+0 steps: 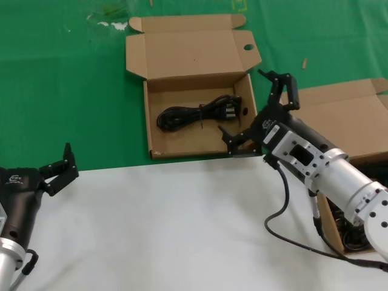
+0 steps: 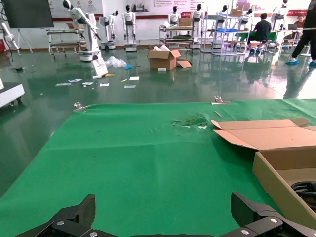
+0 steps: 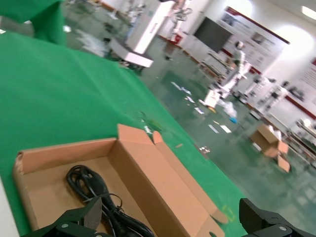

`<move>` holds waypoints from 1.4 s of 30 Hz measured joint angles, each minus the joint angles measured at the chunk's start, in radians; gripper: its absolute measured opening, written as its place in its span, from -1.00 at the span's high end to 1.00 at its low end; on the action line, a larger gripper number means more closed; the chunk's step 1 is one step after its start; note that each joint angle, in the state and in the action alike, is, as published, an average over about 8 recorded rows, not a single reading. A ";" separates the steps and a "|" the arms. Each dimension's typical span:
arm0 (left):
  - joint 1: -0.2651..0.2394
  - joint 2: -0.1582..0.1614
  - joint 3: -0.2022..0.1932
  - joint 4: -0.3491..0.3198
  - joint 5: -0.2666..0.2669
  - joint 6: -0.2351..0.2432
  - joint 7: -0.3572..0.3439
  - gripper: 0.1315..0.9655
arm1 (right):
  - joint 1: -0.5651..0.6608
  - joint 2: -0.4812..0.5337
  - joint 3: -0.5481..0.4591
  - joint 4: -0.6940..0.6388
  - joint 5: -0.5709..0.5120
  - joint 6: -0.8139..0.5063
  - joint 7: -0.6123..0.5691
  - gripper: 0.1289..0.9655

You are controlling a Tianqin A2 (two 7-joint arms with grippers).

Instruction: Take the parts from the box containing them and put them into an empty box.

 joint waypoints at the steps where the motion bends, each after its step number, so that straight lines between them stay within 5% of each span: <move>1: 0.000 0.000 0.000 0.000 0.000 0.000 0.000 -1.00 | -0.007 -0.002 0.006 0.002 0.010 0.007 0.004 -1.00; 42: 0.000 0.000 0.000 0.000 0.000 0.000 0.000 -1.00 | -0.300 -0.087 0.226 0.091 0.407 0.268 0.165 -1.00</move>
